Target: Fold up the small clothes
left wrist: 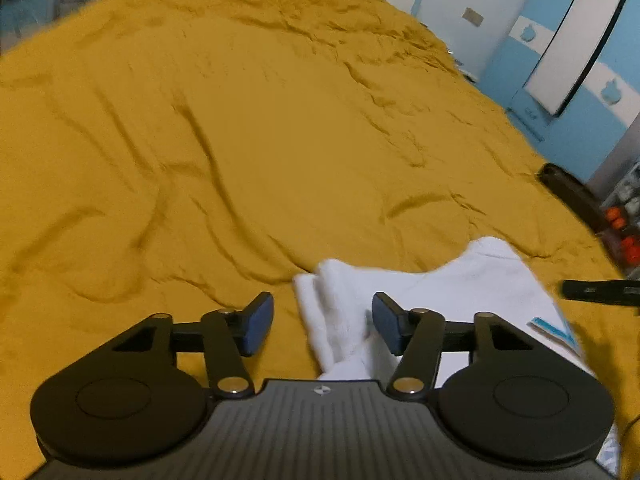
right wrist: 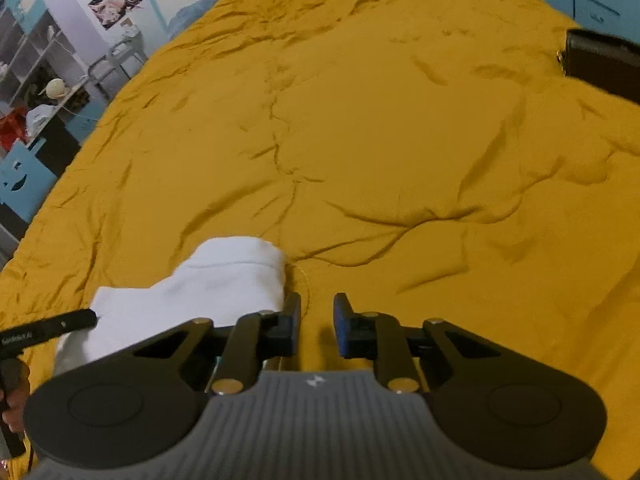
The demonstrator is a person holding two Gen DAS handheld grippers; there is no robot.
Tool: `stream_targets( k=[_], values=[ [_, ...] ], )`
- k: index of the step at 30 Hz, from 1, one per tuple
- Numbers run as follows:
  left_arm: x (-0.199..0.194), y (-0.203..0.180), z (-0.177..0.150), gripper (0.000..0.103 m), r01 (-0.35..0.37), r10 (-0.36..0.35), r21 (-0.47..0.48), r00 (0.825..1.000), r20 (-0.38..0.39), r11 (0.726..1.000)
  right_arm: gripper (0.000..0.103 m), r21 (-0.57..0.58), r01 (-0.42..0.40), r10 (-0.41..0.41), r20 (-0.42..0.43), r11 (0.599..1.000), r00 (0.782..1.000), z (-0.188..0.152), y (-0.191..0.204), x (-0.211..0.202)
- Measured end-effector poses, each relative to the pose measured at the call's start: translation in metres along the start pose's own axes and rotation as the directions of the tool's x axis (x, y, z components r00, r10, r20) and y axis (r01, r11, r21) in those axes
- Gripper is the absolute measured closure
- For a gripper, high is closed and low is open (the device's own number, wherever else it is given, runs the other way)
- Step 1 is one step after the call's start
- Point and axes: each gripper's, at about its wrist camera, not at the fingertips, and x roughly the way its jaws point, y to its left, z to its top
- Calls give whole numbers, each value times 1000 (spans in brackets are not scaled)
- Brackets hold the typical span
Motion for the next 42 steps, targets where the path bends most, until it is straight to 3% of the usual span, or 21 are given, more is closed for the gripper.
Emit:
stream_targets(
  k=[2,3,7,13,15,17,23,31,36,42],
  values=[
    [-15,-8,-1,40,-116,115,48,993,39,992,89,-40,-4,4,11,999,1000,-4,5,-15],
    [-23,-12,-2,41,-129,126,61,991,51,990,89,-72,3,-1,17,997,1000,-6,9,-22],
    [-59,-33,-11,45,-31,28,115,999,32,993,88,-212,-3,7,19,977,1000,-22,29,-53],
    [-76,-65,-48,66,127,-124,205,992,-30,971,88,-380,-64,56,-32,923,998,-64,49,-75],
    [-69,-66,-61,72,139,-129,197,990,-61,971,88,-410,-63,55,-32,910,998,-76,51,-71],
    [-57,-61,-75,76,132,-116,171,988,-101,976,88,-411,-51,42,-32,910,999,-86,47,-64],
    [-39,-38,-90,75,159,-153,42,983,-105,986,90,-372,-44,17,-77,927,997,-100,32,-44],
    [-61,-45,-88,76,107,-101,65,991,-91,992,90,-317,-23,0,-74,948,997,-100,24,-53],
    [-93,-54,-83,77,55,-49,119,998,-48,991,92,-348,30,-33,-3,937,999,-99,26,-89],
    [-139,-76,-87,77,61,-64,172,998,12,983,90,-333,-19,41,58,943,997,-108,27,-139]
  ],
)
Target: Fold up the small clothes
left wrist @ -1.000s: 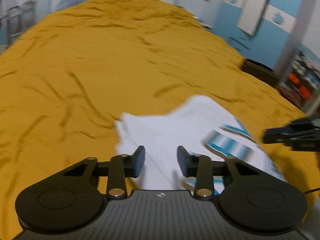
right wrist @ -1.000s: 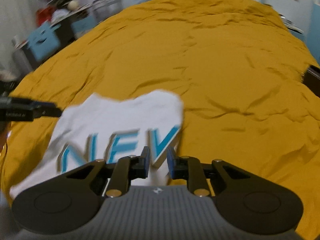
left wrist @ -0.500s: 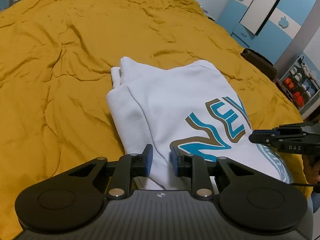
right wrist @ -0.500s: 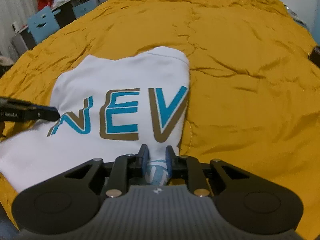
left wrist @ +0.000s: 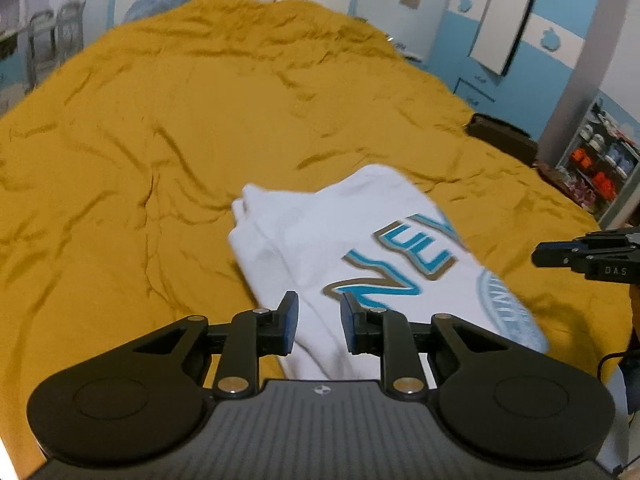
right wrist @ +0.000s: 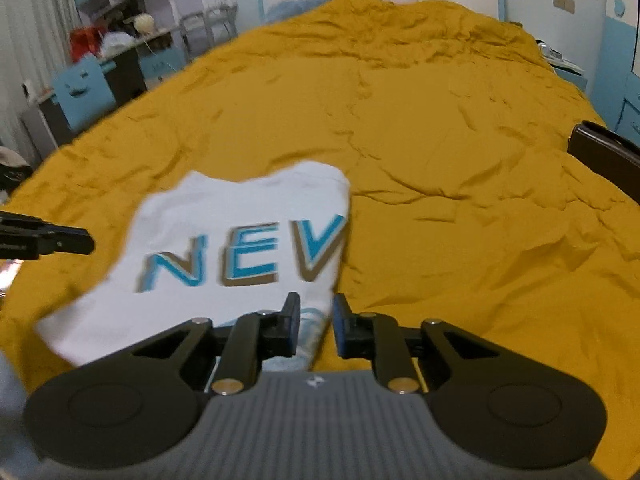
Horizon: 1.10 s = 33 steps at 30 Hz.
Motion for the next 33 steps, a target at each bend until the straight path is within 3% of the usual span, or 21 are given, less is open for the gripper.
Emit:
stream_targets(
  k=[4,9,14,19,23,33],
  values=[
    [-16,-18,-6,77,38,-38,15,999,24,999,90,-27,-30,31,8,999,999,-12,17,-23],
    [-12,-37,-26,82,44,-44,30,999,-1,999,90,-45,-54,54,-1,997,999,-33,40,-33],
    [-3,-45,-53,87,1,0,28,998,-60,1000,86,-34,-35,33,-47,999,998,-55,47,-18],
    [18,-38,-80,91,-16,20,28,988,-151,999,88,-3,-18,17,-135,1000,991,-79,42,5],
    [31,-28,-96,92,4,-5,-1,989,-150,1000,91,-7,-3,2,-157,1000,988,-95,39,25],
    [26,-26,-90,93,0,-3,-24,990,-141,1000,91,11,2,0,-191,1000,982,-89,36,31]
  ],
)
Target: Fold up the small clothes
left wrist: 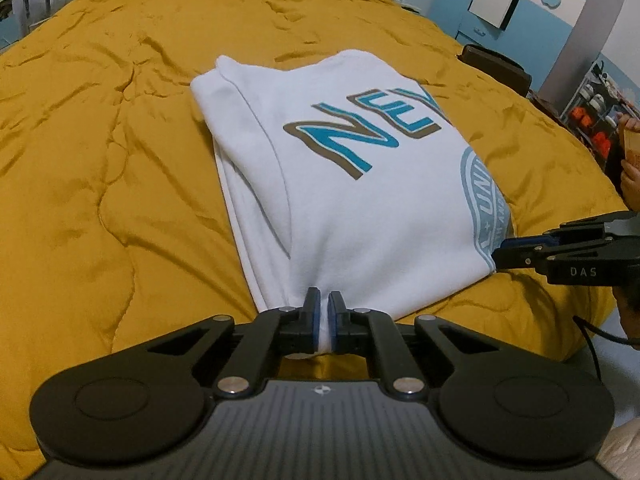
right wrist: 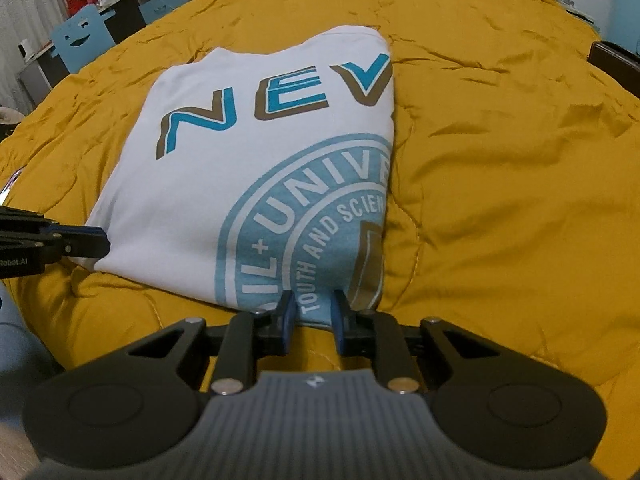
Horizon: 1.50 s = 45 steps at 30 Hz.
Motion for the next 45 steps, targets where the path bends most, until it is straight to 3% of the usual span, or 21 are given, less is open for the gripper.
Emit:
stream_targets(
  k=[5,9,10,13,15,17,19,24,27,32,35,39,45],
  values=[
    [-30,-20,13,87,-31,27,66,998,54,997,88,-43,27,-27,-3,999,1000,18,13,-22],
    [-57,-35,30,76,-93,74,113,984,160,989,78,-47,-16,20,87,999,996,30,15,-62],
    [-64,-41,34,73,-131,102,134,974,202,982,76,-49,-18,24,118,999,993,33,17,-72],
    [-83,-58,45,51,-239,186,157,938,291,958,65,-51,-24,35,222,998,974,41,24,-103],
    [-94,-68,51,35,-269,209,145,919,335,952,49,-40,-14,25,287,999,958,44,29,-120],
    [-104,-76,49,26,-280,216,119,898,384,953,44,-26,20,-10,344,999,939,44,38,-132],
    [-111,-84,44,20,-293,234,78,874,426,953,43,-20,47,-36,382,999,924,40,45,-141],
    [-119,-95,31,8,-324,279,18,838,468,946,23,0,37,-33,468,999,883,18,60,-158],
    [-120,-102,19,7,-370,326,-4,812,484,929,22,-15,37,-25,497,999,867,3,69,-161],
    [-109,-102,2,7,-365,319,14,830,457,931,22,-7,79,-66,489,997,870,-20,80,-152],
    [-97,-100,-6,7,-372,338,1,844,416,928,22,8,90,-84,442,996,893,-26,79,-141],
    [-81,-92,-16,7,-348,330,-3,887,322,938,22,36,108,-113,376,994,920,-32,77,-121],
    [-70,-92,-26,7,-351,338,1,902,270,936,22,47,102,-111,302,994,947,-42,74,-96]
  ],
)
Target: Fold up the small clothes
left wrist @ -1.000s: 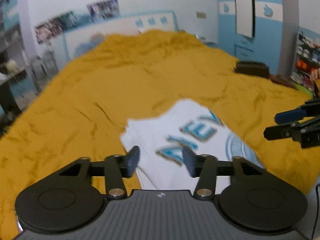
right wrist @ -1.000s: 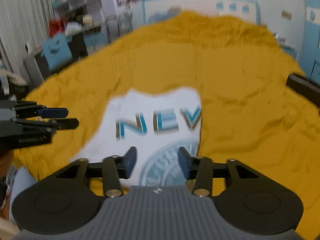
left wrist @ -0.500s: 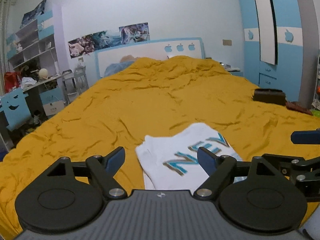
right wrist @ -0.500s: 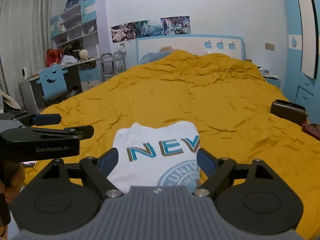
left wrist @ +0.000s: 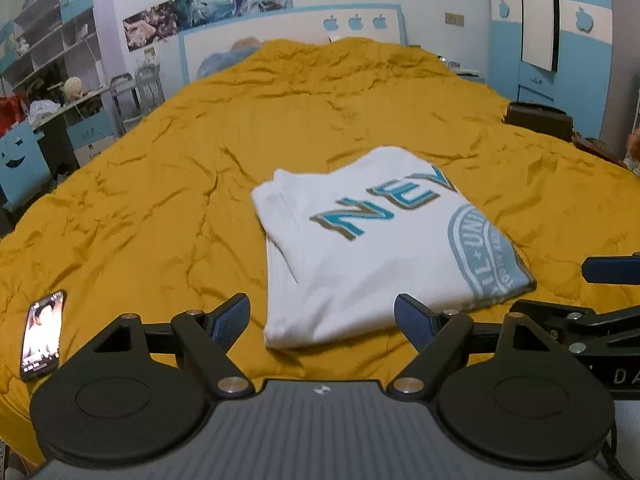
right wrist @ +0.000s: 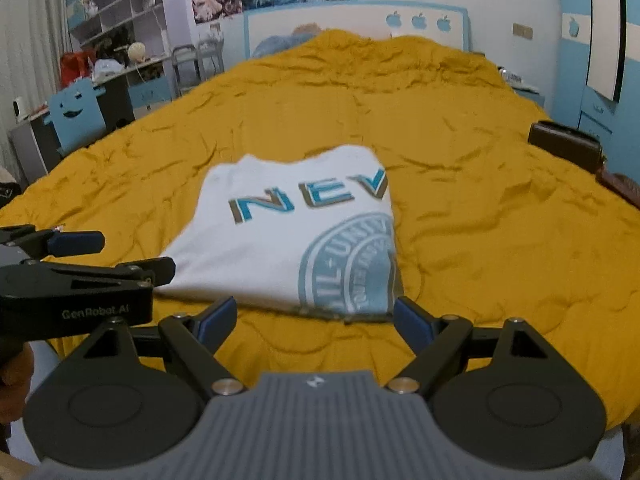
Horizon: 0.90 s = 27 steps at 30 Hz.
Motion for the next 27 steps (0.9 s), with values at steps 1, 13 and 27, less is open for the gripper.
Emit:
stream_targets(
  k=[1,13,27],
  values=[
    [0,0,-2,7,2,-2,-3,1000,-3,1000,22,-1,-2,2,-3,1000,1000,-1,0,1],
    [2,2,-6,7,-4,4,-18,1000,-24,1000,22,-2,-8,8,-14,1000,1000,-3,1,3],
    [2,4,-6,7,-6,6,-21,1000,-22,1000,22,1,-18,18,2,1000,1000,-4,1,1]
  ],
)
